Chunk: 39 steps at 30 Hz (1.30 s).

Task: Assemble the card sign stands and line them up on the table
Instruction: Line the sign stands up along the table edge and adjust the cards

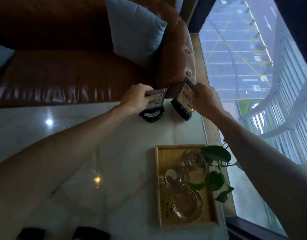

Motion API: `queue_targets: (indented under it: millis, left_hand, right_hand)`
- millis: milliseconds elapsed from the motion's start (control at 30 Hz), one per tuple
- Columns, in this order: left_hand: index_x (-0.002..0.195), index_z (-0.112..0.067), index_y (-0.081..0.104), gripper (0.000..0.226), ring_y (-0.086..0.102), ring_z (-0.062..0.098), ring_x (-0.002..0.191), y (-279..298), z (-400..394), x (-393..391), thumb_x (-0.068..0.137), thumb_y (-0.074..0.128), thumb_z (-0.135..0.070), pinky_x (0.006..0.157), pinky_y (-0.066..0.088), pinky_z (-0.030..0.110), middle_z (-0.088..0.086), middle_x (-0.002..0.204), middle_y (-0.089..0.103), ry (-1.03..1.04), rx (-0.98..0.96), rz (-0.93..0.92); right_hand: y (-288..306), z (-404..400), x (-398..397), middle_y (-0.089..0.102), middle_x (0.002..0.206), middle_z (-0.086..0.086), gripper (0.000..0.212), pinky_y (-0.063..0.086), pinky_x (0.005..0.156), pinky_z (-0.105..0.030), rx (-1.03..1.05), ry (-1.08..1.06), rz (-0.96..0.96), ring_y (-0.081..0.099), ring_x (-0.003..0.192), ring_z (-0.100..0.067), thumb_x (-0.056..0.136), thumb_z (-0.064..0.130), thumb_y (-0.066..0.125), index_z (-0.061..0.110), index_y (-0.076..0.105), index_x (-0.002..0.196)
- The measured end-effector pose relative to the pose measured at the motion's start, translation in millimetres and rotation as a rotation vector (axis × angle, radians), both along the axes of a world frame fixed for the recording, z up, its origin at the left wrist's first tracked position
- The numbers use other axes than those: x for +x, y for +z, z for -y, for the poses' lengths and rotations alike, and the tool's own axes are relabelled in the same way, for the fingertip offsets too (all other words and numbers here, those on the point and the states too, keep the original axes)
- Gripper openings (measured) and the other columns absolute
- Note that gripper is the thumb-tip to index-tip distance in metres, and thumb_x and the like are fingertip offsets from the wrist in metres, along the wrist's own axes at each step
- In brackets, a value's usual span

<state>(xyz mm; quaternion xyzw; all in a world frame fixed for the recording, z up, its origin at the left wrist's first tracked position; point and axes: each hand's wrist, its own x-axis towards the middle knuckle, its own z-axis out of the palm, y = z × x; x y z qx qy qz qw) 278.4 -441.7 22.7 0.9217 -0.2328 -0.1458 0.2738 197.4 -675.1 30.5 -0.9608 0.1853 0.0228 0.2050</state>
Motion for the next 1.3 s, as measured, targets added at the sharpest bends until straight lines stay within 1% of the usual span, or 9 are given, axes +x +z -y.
queue_targets:
  millis: [233, 333, 433, 600, 733, 867, 1033, 1167, 1300]
  left_hand:
    - [0.108, -0.021, 0.074, 0.016, 0.069, 0.019, 0.099, -5.1, 10.1, 4.5, 0.094, 0.067, -0.022, 0.075, 0.054, 0.032, 0.000, 0.106, 0.075, 0.030, -0.020, -0.027]
    - [0.128, -0.016, 0.065, 0.040, 0.066, 0.018, 0.106, 3.0, 5.2, 7.3, 0.089, 0.074, -0.024, 0.077, 0.044, 0.022, 0.002, 0.120, 0.070, 0.060, -0.015, -0.086]
    - [0.136, -0.014, 0.057, 0.055, 0.066, 0.019, 0.108, 13.7, -14.1, 3.8, 0.087, 0.077, -0.027, 0.084, 0.049, 0.026, 0.006, 0.126, 0.067, 0.080, -0.017, -0.119]
    - [0.128, -0.021, 0.063, 0.048, 0.064, 0.013, 0.108, 36.7, -74.0, -19.7, 0.085, 0.077, -0.038, 0.090, 0.051, 0.030, -0.001, 0.123, 0.065, 0.074, -0.026, -0.174]
    - [0.124, -0.024, 0.066, 0.046, 0.063, 0.014, 0.116, 59.2, -144.5, -52.0, 0.083, 0.079, -0.041, 0.098, 0.050, 0.031, 0.000, 0.123, 0.068, 0.119, -0.086, -0.176]
    - [0.124, -0.023, 0.067, 0.046, 0.061, 0.011, 0.116, 84.0, -222.9, -87.4, 0.083, 0.079, -0.040, 0.091, 0.043, 0.022, 0.000, 0.124, 0.068, 0.151, -0.085, -0.140]
    - [0.129, -0.019, 0.065, 0.050, 0.058, 0.012, 0.121, 99.4, -312.4, -130.3, 0.084, 0.078, -0.039, 0.100, 0.046, 0.028, -0.002, 0.130, 0.065, 0.205, -0.064, -0.130]
    - [0.130, -0.021, 0.064, 0.054, 0.056, 0.013, 0.125, 96.2, -367.6, -159.0, 0.082, 0.080, -0.039, 0.098, 0.041, 0.024, -0.002, 0.134, 0.063, 0.232, -0.042, -0.152]
    - [0.132, -0.022, 0.062, 0.058, 0.055, 0.017, 0.128, 82.2, -404.1, -183.8, 0.080, 0.082, -0.038, 0.103, 0.045, 0.032, -0.001, 0.138, 0.059, 0.213, 0.004, -0.209]
  right_hand:
    - [-8.9, -0.2, 4.5, 0.067, 0.105, -0.023, 0.025, 0.041, 0.063, -0.037, 0.023, 0.002, -0.033, 0.061, 0.087, -0.044, 0.093, 0.014, 0.050, 0.012, 0.058, 0.117]
    - [-4.7, 0.0, 8.7, 0.066, 0.106, -0.020, 0.024, 0.042, 0.063, -0.037, 0.033, -0.007, -0.101, 0.057, 0.082, -0.038, 0.091, 0.015, 0.050, 0.014, 0.056, 0.115]
    - [3.8, -5.1, 4.9, 0.062, 0.104, -0.018, 0.035, 0.045, 0.066, -0.040, 0.027, -0.057, -0.132, 0.059, 0.088, -0.040, 0.092, 0.023, 0.052, 0.013, 0.049, 0.125]
    - [31.5, -45.3, -11.4, 0.051, 0.129, -0.022, 0.051, 0.045, 0.090, -0.052, -0.076, -0.057, 0.151, 0.049, 0.116, -0.043, 0.091, 0.022, 0.056, 0.008, 0.043, 0.138]
    - [57.1, -116.3, -27.1, 0.048, 0.136, -0.020, 0.050, 0.045, 0.095, -0.053, 0.013, 0.039, 0.275, 0.047, 0.124, -0.044, 0.088, 0.023, 0.059, 0.009, 0.045, 0.135]
    - [73.5, -203.2, -52.4, 0.046, 0.143, -0.011, 0.057, 0.043, 0.099, -0.042, 0.195, 0.185, 0.147, 0.049, 0.127, -0.031, 0.090, 0.032, 0.069, 0.016, 0.048, 0.140]
    - [71.3, -300.7, -103.4, 0.054, 0.134, -0.006, 0.054, 0.045, 0.093, -0.032, 0.304, 0.363, 0.040, 0.057, 0.116, -0.023, 0.088, 0.037, 0.073, 0.018, 0.053, 0.134]
    - [62.1, -357.8, -150.9, 0.057, 0.128, -0.006, 0.050, 0.049, 0.095, -0.038, 0.373, 0.420, -0.030, 0.058, 0.115, -0.023, 0.087, 0.035, 0.075, 0.017, 0.056, 0.130]
    - [57.5, -391.5, -195.4, 0.061, 0.123, -0.003, 0.046, 0.052, 0.094, -0.040, 0.409, 0.450, -0.095, 0.060, 0.110, -0.020, 0.087, 0.038, 0.075, 0.017, 0.061, 0.126]
